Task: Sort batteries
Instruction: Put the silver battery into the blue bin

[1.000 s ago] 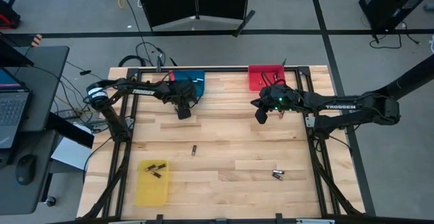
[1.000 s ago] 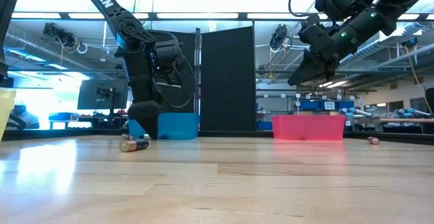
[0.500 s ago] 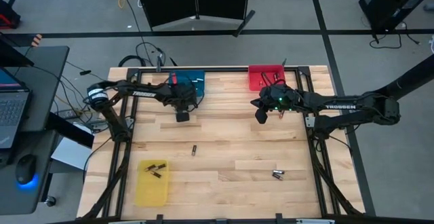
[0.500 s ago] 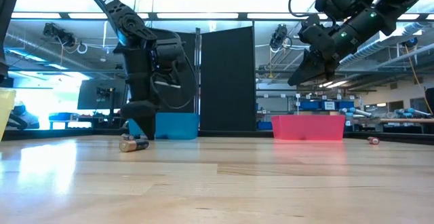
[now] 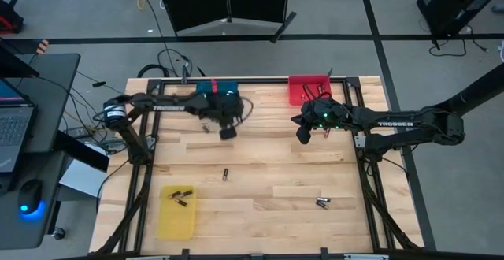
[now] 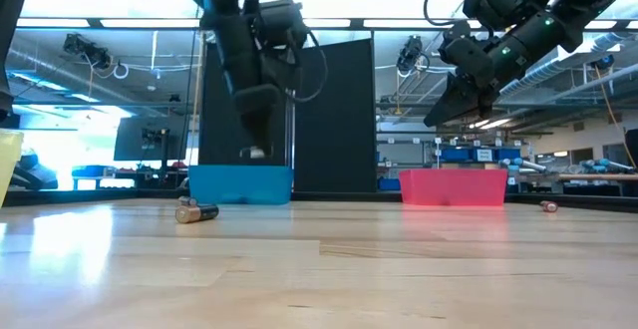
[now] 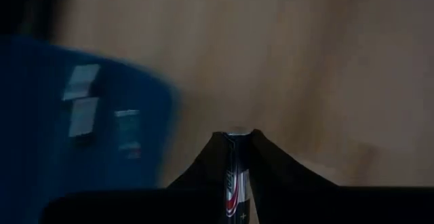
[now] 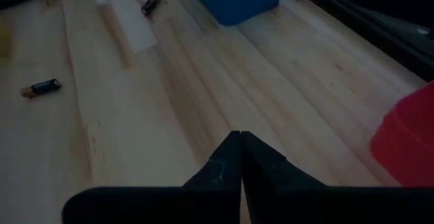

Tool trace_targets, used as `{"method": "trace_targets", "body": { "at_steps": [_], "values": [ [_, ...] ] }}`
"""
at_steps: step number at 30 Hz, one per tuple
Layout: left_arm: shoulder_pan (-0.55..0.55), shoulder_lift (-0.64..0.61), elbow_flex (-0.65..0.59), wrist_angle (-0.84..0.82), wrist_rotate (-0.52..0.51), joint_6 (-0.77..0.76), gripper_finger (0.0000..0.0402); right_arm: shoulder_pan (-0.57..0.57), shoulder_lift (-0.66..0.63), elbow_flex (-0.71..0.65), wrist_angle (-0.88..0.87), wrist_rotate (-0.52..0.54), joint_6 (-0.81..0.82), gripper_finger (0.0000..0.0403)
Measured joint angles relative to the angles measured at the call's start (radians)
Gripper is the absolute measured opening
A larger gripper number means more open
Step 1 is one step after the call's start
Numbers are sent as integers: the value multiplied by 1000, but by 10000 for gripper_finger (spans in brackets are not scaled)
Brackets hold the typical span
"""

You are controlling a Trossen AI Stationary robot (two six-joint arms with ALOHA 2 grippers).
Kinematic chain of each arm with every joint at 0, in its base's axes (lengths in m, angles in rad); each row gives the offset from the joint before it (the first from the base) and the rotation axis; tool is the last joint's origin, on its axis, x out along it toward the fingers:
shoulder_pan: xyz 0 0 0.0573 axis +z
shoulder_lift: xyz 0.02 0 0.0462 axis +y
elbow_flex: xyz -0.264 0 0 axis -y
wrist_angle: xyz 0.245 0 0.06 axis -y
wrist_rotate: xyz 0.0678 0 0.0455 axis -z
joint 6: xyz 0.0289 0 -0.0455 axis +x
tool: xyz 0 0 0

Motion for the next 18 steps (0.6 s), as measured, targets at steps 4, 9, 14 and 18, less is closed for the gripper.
{"method": "trace_targets", "body": {
  "at_steps": [4, 9, 14, 18],
  "values": [
    [96, -1, 112, -59, -38, 1, 40, 0, 0, 0, 0, -5, 0, 14],
    [264, 25, 183, -60, 39, 45, 40, 3, 0, 0, 0, -5, 1, 13],
    [364, 107, 186, -63, 120, 66, 40, 15, 0, 0, 1, -5, 1, 14],
    [380, 186, 186, -27, 123, 73, 40, 24, 0, 0, 1, -5, 2, 14]
  ]
}}
